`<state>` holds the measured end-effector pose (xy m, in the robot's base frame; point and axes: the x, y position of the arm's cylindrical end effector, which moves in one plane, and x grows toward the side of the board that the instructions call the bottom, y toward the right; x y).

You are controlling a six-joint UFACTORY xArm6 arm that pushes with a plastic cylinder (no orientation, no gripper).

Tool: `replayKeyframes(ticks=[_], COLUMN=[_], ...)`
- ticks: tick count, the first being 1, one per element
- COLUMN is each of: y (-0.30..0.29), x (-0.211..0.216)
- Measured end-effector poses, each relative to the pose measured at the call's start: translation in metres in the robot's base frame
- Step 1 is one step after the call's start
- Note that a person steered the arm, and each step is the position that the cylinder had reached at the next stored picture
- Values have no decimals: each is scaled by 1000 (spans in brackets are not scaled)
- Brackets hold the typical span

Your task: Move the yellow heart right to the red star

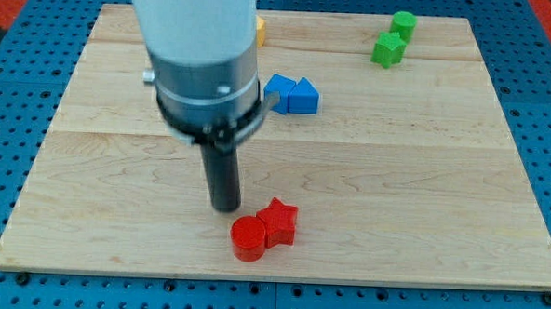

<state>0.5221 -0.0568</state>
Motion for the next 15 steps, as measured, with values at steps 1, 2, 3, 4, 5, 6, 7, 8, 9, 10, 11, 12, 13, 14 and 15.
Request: replayKeyframes(ticks=[1,2,3,4,5,6,7,8,9,10,11,12,13,14,15], y=[0,-4,-25,-38,-30,-10,-37,-84,-114,-156,-145,-83,-102,-157,-198], x=[-31,-91,-143,-148,-180,-201,-218,-203,-172,-151,-137,-113,-100,-109,-104])
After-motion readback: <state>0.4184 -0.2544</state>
